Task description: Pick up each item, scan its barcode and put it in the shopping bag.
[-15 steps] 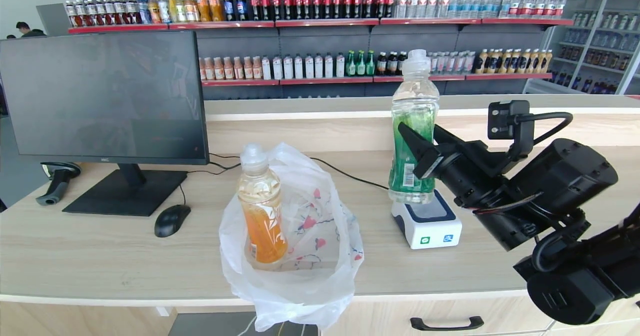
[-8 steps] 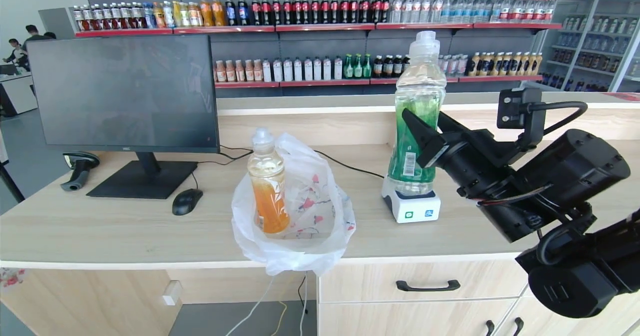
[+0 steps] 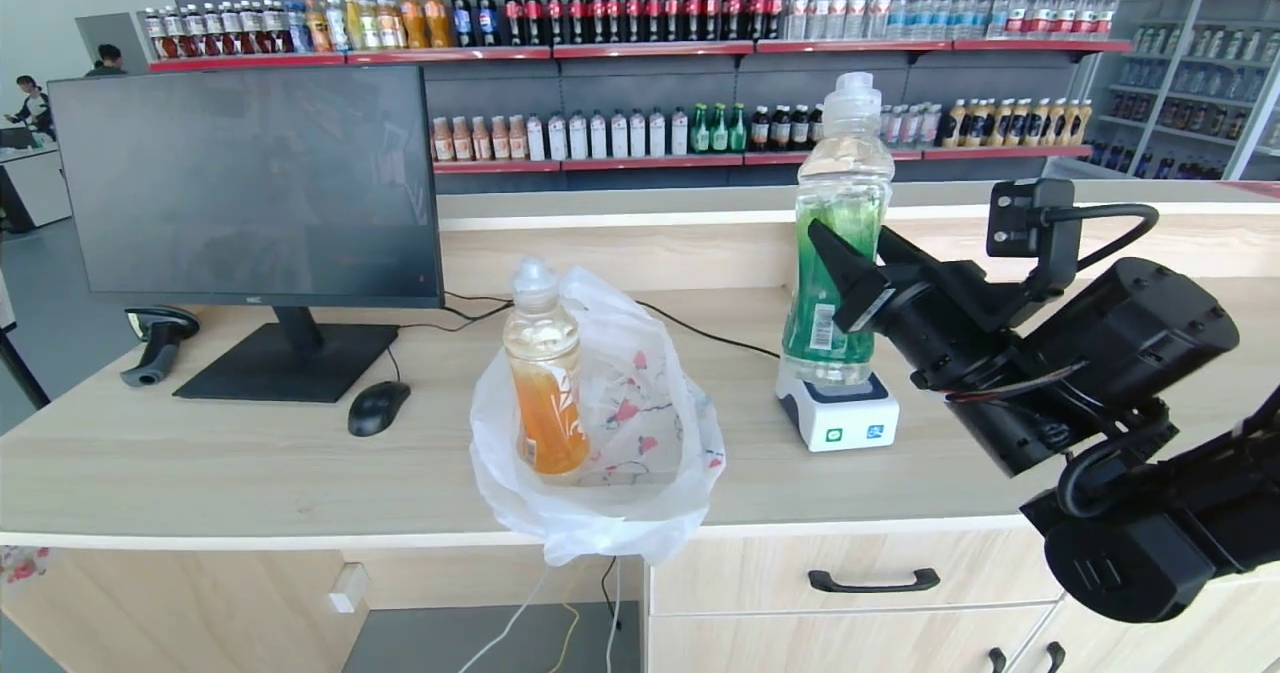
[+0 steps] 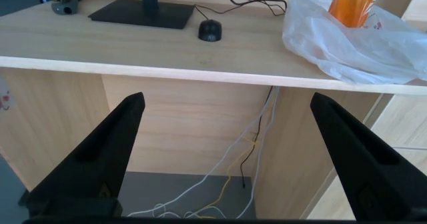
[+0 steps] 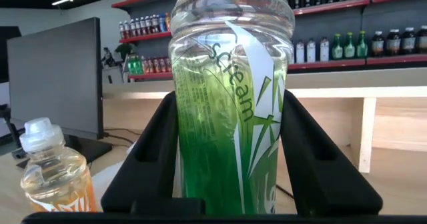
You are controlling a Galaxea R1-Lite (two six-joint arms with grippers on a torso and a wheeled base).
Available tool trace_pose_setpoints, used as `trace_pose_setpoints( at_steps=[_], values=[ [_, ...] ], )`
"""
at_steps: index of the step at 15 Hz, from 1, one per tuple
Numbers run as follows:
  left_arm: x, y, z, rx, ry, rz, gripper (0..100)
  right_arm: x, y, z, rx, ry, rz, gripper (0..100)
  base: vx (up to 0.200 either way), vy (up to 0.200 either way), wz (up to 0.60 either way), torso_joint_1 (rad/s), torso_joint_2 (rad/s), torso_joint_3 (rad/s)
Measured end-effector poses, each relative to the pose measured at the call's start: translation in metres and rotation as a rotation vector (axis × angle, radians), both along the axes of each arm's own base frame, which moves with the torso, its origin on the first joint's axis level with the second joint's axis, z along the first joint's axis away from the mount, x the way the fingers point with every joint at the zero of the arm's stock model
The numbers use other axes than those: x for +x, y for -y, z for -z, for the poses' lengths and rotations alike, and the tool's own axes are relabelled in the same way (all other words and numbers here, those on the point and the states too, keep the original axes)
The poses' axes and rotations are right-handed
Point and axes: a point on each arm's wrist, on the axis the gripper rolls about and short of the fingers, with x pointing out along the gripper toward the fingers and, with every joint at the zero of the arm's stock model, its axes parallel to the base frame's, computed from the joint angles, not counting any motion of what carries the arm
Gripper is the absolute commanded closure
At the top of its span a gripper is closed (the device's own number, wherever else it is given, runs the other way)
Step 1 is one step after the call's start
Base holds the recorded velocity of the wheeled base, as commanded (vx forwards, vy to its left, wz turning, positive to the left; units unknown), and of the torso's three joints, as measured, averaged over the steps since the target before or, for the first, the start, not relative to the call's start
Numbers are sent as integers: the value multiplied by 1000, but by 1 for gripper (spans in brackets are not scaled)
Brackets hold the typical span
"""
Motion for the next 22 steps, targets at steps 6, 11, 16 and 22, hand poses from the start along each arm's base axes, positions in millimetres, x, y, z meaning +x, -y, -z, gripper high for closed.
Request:
trace_pose_setpoints(
  at_steps=[6,11,16,22],
  values=[
    [0,0,0,0,0,0,0,11,-8,18,-27,-43,-8,100,0,167,0,2,0,1],
    [0,0,0,0,0,0,0,25,-4,29,-31,-67,25,100,0,0,0,0,0,0],
    [0,0,0,0,0,0,0,39,-9,38,-25,-77,20,100,0,0,0,0,0,0],
    [0,0,0,0,0,0,0,56,-21,53,-31,-86,11,100,0,0,0,0,0,0]
  ],
)
